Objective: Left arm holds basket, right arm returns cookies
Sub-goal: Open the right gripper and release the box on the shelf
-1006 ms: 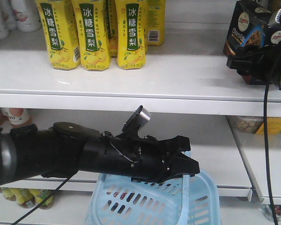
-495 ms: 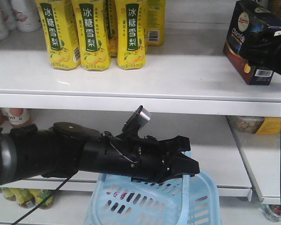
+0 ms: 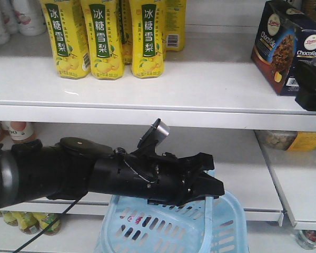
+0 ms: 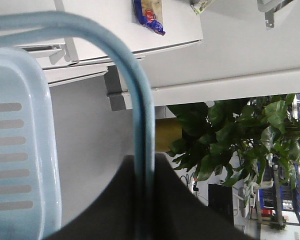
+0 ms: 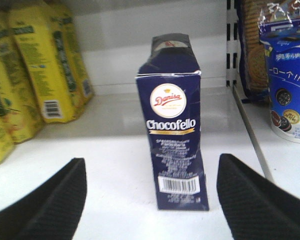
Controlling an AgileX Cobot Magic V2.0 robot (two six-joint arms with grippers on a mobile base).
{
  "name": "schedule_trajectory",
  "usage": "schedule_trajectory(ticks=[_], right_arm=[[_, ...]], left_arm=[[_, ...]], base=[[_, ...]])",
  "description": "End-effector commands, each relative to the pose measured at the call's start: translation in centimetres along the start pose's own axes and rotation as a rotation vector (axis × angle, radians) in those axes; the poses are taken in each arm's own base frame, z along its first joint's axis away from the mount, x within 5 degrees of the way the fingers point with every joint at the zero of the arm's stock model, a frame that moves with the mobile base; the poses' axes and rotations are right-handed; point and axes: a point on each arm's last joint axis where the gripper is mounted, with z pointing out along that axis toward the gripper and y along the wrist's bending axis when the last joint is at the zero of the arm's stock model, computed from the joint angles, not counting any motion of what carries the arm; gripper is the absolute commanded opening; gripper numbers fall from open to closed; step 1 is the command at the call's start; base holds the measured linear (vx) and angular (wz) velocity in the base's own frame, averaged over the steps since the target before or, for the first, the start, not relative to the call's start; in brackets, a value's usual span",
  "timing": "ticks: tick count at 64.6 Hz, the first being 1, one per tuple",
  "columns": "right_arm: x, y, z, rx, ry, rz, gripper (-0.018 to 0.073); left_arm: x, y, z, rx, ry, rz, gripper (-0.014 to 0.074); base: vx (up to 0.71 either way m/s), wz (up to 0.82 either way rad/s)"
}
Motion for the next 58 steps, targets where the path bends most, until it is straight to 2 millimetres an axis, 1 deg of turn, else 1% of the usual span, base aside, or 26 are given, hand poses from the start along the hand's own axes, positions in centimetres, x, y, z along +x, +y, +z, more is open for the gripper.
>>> schedule_trajectory(ticks=[1,17,24,34,40,47,52,58], right_arm=[[-0.7,0.0,-2.2,-0.024,-0.067,-0.022,0.0531],[0.8,-0.4,-7.4,-0.036,-0.173,-0.048,0.0531],[1.9,-0.6,-9.3,-0.040,-0.216,-0.055,0.0531],[4.5,-0.8,-11.6,-0.069,-0.258,-0.057,0.0531],[6.3,-0.8,-12.6,-0.104,-0.274,-0.061,0.0531],[8.4,-0.9,-13.2,-0.122,-0.283,-0.067,0.0531],[9.8,-1.2,-13.3,-0.100,-0.283,-0.100,0.0531],[10.7,-1.6,-13.3,-0.068,-0.281,-0.076,0.0529]], left_arm=[[-0.6,-2.5,-1.1,0.086,-0.050,0.026,-0.0006],[-0.6,-2.5,-1.1,0.086,-0.050,0.026,-0.0006],[-0.6,-2.5,-1.1,0.086,-0.050,0.026,-0.0006],[-0.6,-2.5,-1.1,0.086,-0.050,0.026,-0.0006],[-0.6,-2.5,-1.1,0.086,-0.050,0.026,-0.0006],[-0.6,-2.5,-1.1,0.086,-0.050,0.026,-0.0006],[-0.6,-2.5,-1.1,0.086,-0.050,0.026,-0.0006],[-0.6,-2.5,-1.1,0.086,-0.050,0.026,-0.0006]], base=[[0.00,0.00],[0.00,0.00],[0.00,0.00],[0.00,0.00],[0.00,0.00],[0.00,0.00],[0.00,0.00],[0.00,0.00]])
